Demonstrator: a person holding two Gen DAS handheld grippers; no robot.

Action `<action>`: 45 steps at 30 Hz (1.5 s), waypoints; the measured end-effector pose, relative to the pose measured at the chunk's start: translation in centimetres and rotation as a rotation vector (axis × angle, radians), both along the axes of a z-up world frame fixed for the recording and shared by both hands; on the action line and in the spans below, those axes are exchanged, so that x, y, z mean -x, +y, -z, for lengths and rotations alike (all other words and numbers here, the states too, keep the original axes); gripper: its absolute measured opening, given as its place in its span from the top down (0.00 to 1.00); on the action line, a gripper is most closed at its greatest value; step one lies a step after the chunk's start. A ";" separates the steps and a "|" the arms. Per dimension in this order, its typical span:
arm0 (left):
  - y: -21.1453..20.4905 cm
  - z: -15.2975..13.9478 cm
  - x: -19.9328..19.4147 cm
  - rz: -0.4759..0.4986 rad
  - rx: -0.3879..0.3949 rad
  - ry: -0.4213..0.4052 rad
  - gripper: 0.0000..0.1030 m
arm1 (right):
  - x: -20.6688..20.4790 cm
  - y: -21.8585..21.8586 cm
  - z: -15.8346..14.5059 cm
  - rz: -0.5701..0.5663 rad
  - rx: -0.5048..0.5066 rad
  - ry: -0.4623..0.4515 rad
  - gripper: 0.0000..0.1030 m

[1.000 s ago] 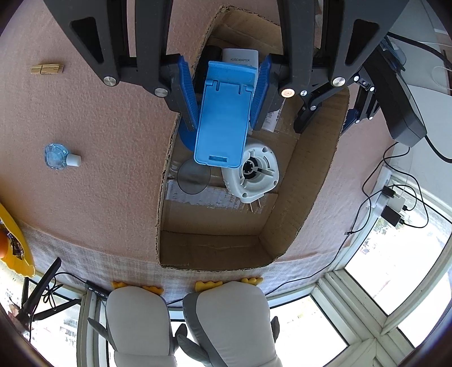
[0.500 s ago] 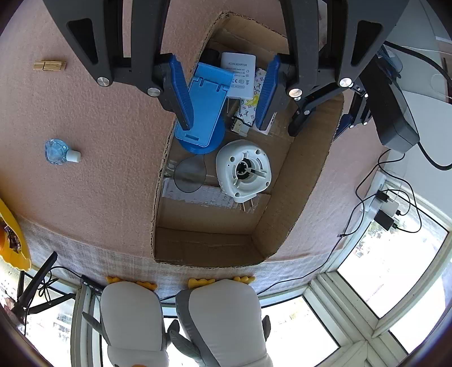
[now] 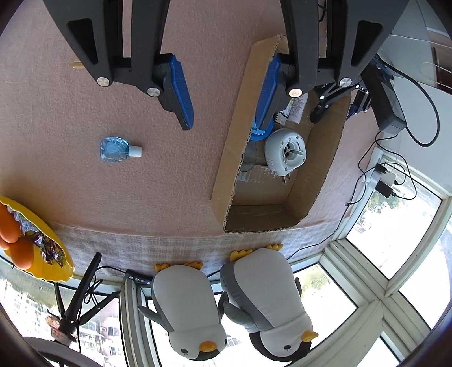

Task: Organize rigid objects
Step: 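Move the right gripper to the wooden clothespin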

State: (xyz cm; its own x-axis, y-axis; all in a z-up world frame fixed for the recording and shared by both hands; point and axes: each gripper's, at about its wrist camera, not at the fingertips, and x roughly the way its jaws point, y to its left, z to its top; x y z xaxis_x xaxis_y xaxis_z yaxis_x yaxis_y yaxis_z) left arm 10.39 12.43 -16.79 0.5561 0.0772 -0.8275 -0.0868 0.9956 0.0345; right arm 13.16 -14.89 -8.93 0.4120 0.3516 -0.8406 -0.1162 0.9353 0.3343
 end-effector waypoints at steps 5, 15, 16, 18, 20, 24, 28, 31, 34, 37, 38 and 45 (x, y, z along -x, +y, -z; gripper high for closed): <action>0.1 0.0 0.0 -0.001 -0.003 0.000 0.30 | 0.8 -3.6 0.0 0.047 0.022 0.006 0.59; 0.1 -0.1 0.0 0.001 -0.016 0.002 0.30 | 2.9 -8.7 0.4 0.097 0.070 0.010 0.59; 0.1 -0.1 0.0 0.002 -0.016 0.002 0.30 | 3.1 -9.1 0.5 0.098 0.076 0.008 0.59; 0.0 -0.1 0.0 0.002 -0.016 0.002 0.30 | 3.5 -9.9 0.7 0.099 0.090 0.005 0.59; 0.1 -0.1 0.0 0.002 -0.018 0.002 0.30 | 3.9 -10.6 1.0 0.094 0.111 0.004 0.59; 0.1 -0.1 0.1 0.004 -0.022 0.003 0.30 | 4.8 -11.1 1.7 0.060 0.176 0.007 0.59; -0.1 -0.1 0.1 0.005 -0.028 0.003 0.30 | 5.9 -11.2 2.6 0.006 0.222 0.008 0.59; -0.2 -0.1 0.1 0.006 -0.032 0.003 0.30 | 6.4 -11.1 3.5 -0.027 0.240 0.021 0.59; -0.3 -0.1 0.2 0.006 -0.035 0.004 0.30 | 6.6 -10.8 4.2 -0.055 0.258 0.031 0.59; -0.4 -0.1 0.1 0.005 -0.037 0.005 0.30 | 6.5 -10.2 4.9 -0.084 0.286 0.041 0.59; -0.4 -0.1 0.1 0.005 -0.036 0.005 0.30 | 6.5 -9.9 5.1 -0.096 0.302 0.042 0.59; -0.4 -0.1 0.2 0.002 -0.032 0.006 0.30 | 6.2 -7.9 6.7 -0.200 0.425 0.045 0.59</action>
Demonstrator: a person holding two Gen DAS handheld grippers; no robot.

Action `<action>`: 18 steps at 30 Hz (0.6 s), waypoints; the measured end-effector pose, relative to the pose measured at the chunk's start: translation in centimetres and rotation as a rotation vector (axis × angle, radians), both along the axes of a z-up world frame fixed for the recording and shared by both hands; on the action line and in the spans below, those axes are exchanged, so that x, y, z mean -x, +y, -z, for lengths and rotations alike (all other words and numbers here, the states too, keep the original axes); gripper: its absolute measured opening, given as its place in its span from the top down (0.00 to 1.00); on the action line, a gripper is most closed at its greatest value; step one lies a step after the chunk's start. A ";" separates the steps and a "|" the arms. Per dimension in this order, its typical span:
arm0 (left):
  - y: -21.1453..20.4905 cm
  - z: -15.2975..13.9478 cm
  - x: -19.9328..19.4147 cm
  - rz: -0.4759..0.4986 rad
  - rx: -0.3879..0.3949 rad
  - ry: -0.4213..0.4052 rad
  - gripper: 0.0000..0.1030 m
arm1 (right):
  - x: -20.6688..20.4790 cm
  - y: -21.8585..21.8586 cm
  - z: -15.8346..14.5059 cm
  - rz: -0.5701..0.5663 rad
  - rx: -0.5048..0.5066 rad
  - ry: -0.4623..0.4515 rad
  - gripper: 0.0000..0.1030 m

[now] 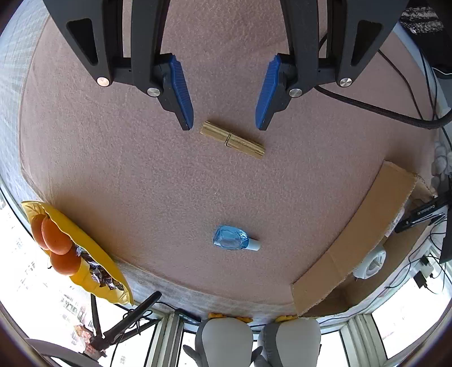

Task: Organize rigid objects
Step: 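Move the right gripper to the wooden clothespin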

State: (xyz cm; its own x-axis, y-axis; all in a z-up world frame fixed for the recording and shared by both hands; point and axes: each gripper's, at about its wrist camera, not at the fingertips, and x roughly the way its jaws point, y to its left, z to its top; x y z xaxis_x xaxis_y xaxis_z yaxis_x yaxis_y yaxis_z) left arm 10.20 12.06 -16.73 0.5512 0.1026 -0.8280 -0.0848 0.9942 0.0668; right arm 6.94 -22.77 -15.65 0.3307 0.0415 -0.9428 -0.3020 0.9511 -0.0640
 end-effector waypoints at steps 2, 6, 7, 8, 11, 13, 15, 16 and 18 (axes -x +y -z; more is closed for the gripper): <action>0.0 0.0 0.0 -0.002 0.001 0.000 0.30 | -0.1 0.4 0.5 -0.027 0.043 0.001 0.59; 0.1 0.0 0.0 -0.006 0.008 0.003 0.30 | -0.5 1.2 1.5 -0.070 0.117 0.007 0.59; 0.2 0.1 0.0 -0.006 0.009 0.003 0.30 | -0.6 1.4 1.6 -0.082 0.129 0.008 0.59; 0.2 0.0 0.0 -0.006 0.009 0.004 0.30 | -0.6 1.6 1.8 -0.092 0.138 0.009 0.59; 0.2 0.0 0.0 -0.007 0.009 0.004 0.30 | -0.8 2.1 2.1 -0.120 0.161 0.010 0.59; 0.2 0.1 0.0 -0.008 0.012 0.005 0.30 | -1.1 2.3 2.3 -0.131 0.175 0.006 0.59; 0.3 0.1 -0.1 -0.010 0.014 0.006 0.30 | -1.3 2.3 2.3 -0.132 0.177 -0.003 0.59; 0.3 0.1 -0.1 -0.010 0.015 0.006 0.30 | -1.6 2.2 2.3 -0.129 0.176 -0.007 0.59; 0.3 0.1 -0.1 -0.010 0.015 0.006 0.30 | -1.9 2.0 2.3 -0.116 0.176 -0.013 0.59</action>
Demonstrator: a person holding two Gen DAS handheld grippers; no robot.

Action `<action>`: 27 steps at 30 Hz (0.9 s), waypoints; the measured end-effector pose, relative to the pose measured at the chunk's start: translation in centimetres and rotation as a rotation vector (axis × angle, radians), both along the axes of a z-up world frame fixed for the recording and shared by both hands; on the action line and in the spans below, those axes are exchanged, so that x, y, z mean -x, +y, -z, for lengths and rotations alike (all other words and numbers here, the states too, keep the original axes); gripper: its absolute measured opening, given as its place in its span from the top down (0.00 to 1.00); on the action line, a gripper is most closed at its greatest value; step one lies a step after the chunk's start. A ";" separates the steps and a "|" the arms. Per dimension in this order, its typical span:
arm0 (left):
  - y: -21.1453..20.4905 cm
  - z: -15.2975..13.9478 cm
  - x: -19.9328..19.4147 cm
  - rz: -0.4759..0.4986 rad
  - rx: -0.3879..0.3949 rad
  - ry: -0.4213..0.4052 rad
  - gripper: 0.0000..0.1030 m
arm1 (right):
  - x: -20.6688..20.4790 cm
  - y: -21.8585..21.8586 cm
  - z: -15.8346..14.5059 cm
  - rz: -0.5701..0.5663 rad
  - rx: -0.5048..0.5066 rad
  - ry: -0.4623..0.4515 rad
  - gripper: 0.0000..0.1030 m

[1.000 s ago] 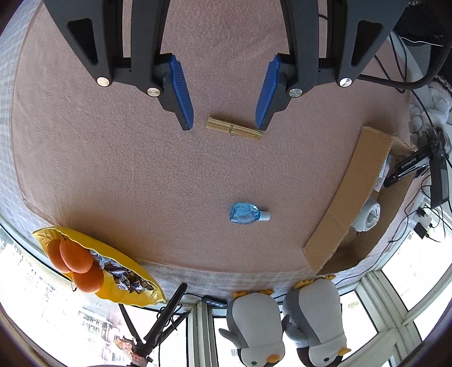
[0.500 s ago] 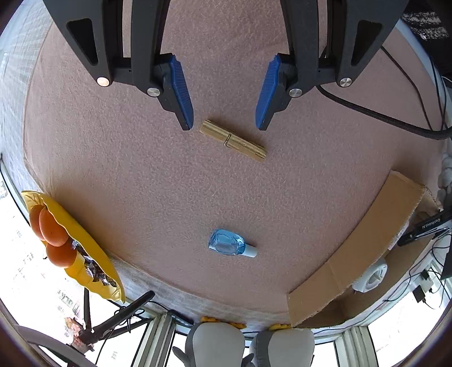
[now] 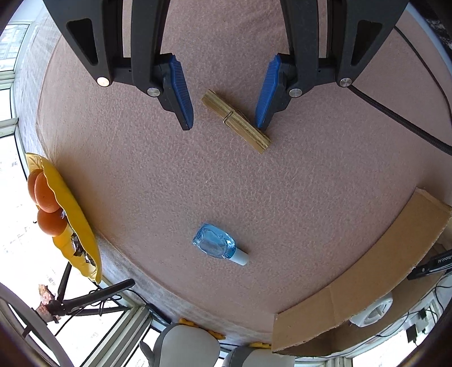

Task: Organize rigid objects
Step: 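Move the right gripper to the wooden clothespin, then close the right gripper on the wooden clothespin and lift it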

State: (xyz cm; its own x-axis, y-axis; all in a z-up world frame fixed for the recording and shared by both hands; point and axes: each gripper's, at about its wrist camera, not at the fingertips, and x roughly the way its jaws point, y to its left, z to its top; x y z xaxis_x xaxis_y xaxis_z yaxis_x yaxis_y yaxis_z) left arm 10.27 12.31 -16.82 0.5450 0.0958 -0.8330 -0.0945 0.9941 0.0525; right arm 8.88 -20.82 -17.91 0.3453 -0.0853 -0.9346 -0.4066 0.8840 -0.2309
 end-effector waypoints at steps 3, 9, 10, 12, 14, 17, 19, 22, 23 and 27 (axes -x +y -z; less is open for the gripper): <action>0.0 0.0 0.0 -0.001 0.002 0.000 0.30 | -1.0 -0.8 0.0 0.047 -0.020 0.004 0.59; 0.1 0.0 0.0 -0.001 0.003 0.000 0.30 | -2.3 -2.7 0.1 0.153 -0.129 0.052 0.61; 0.1 0.0 0.0 -0.001 0.003 0.000 0.30 | -2.3 -3.0 0.1 0.166 -0.149 0.061 0.67; 0.1 0.0 0.0 -0.001 0.002 0.000 0.30 | -2.3 -3.5 0.2 0.190 -0.191 0.081 0.75; 0.1 0.0 0.0 0.000 0.001 0.000 0.30 | -2.2 -3.7 0.1 0.206 -0.215 0.088 0.80; 0.1 0.0 0.0 0.000 0.001 0.000 0.30 | -2.1 -3.6 0.0 0.210 -0.236 0.096 0.89; 0.1 0.0 0.0 0.000 -0.001 -0.001 0.30 | -1.9 -3.4 0.0 0.210 -0.245 0.096 0.89; 0.1 0.0 0.1 0.000 -0.002 -0.001 0.30 | -1.6 -2.8 -0.3 0.209 -0.256 0.082 0.89; 0.0 0.0 0.1 0.000 -0.002 -0.001 0.30 | -1.5 -2.6 -0.5 0.212 -0.262 0.076 0.89; 0.0 0.0 0.1 0.001 -0.003 -0.002 0.30 | -1.6 -2.0 -1.7 0.233 -0.300 0.045 0.89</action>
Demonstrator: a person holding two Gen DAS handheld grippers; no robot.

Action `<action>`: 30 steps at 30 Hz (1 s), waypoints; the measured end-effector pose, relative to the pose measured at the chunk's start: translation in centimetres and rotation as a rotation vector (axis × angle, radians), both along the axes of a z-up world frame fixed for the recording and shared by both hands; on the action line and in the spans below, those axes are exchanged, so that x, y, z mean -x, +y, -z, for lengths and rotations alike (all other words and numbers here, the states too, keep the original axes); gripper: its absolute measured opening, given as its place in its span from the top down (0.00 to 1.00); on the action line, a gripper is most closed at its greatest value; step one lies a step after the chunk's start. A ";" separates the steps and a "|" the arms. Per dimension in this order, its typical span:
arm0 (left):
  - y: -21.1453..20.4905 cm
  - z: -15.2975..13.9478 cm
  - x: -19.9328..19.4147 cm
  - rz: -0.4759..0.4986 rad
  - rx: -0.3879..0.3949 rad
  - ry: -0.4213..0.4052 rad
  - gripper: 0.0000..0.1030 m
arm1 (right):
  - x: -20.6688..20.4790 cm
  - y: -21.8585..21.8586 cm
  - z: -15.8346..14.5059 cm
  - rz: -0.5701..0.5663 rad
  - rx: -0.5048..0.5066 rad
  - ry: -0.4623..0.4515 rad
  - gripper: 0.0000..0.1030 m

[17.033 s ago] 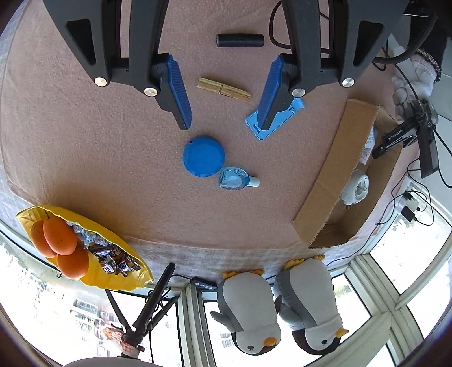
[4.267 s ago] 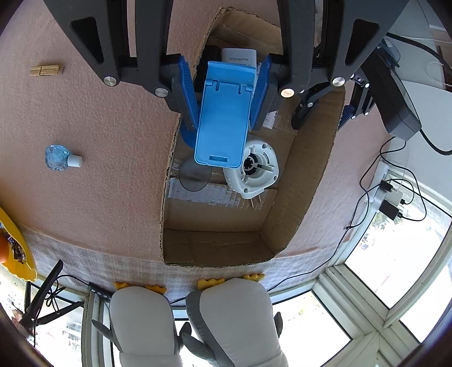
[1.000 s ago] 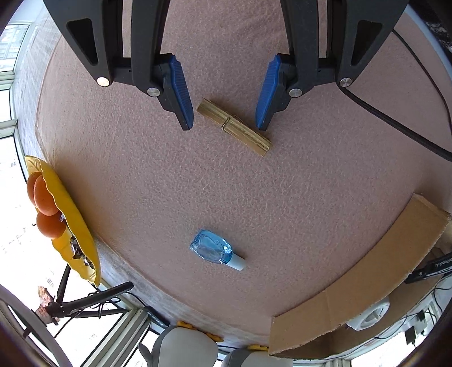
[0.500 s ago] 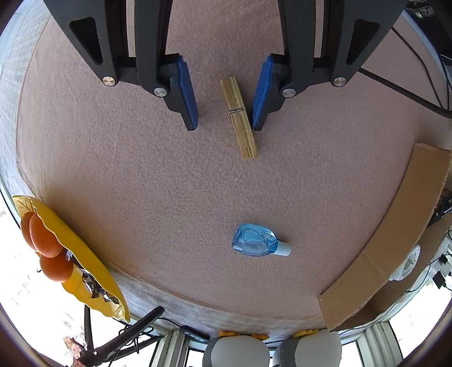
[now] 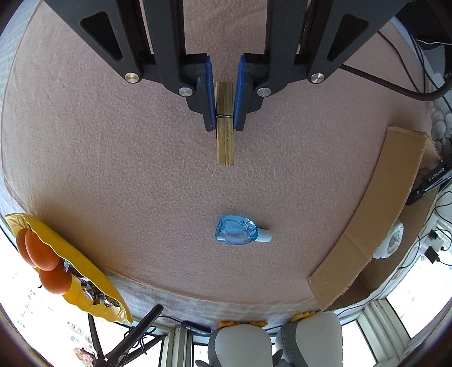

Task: Organize rigid objects
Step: 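Carry the clothespin into the box and open the right gripper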

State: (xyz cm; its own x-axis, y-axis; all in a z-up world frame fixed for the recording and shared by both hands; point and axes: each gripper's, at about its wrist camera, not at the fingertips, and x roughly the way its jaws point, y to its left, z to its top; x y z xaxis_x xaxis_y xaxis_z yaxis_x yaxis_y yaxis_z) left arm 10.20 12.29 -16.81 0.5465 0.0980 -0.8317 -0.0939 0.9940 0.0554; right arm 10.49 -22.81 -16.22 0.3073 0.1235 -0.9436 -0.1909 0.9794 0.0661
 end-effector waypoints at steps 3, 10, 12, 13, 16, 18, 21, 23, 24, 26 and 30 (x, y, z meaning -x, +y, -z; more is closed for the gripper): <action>0.0 0.0 0.0 0.000 0.001 0.000 0.30 | -0.2 0.3 -1.1 0.022 -0.024 -0.030 0.89; 0.0 0.0 0.0 -0.002 0.005 0.000 0.30 | -1.4 1.6 -3.0 0.062 -0.084 -0.096 0.89; 0.0 0.0 0.0 -0.001 0.006 0.000 0.30 | -1.6 1.9 -3.3 0.073 -0.097 -0.108 0.89; 0.0 0.0 0.0 -0.001 0.006 -0.001 0.30 | -1.6 2.1 -3.4 0.078 -0.113 -0.111 0.89; 0.0 0.0 0.0 -0.002 0.005 0.000 0.30 | -1.7 2.9 -4.0 0.088 -0.164 -0.117 0.89; 0.0 0.0 0.0 -0.001 0.005 0.000 0.30 | -1.6 3.8 -4.7 0.083 -0.189 -0.125 0.89; 0.0 0.0 0.0 -0.002 0.006 0.000 0.30 | -1.5 5.4 -5.6 0.068 -0.231 -0.132 0.89; 0.0 0.0 0.0 -0.002 0.006 0.000 0.30 | -1.6 6.7 -6.1 0.055 -0.262 -0.132 0.89; -0.1 0.0 0.0 -0.001 0.006 0.000 0.30 | -1.7 7.3 -6.3 0.049 -0.276 -0.130 0.89; -0.1 0.0 0.0 -0.002 0.007 0.000 0.30 | -1.9 8.5 -6.4 0.038 -0.305 -0.120 0.89; -0.1 0.0 0.0 -0.002 0.006 0.000 0.30 | -2.1 10.6 -6.2 0.033 -0.351 -0.093 0.89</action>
State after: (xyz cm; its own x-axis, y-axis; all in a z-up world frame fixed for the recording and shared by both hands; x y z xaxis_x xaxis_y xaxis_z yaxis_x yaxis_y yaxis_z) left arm 10.21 12.23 -16.77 0.5465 0.0936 -0.8322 -0.0957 0.9942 0.0490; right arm 12.63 -12.22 -10.03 0.3986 0.4238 -0.8133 -0.1808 0.9057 0.3834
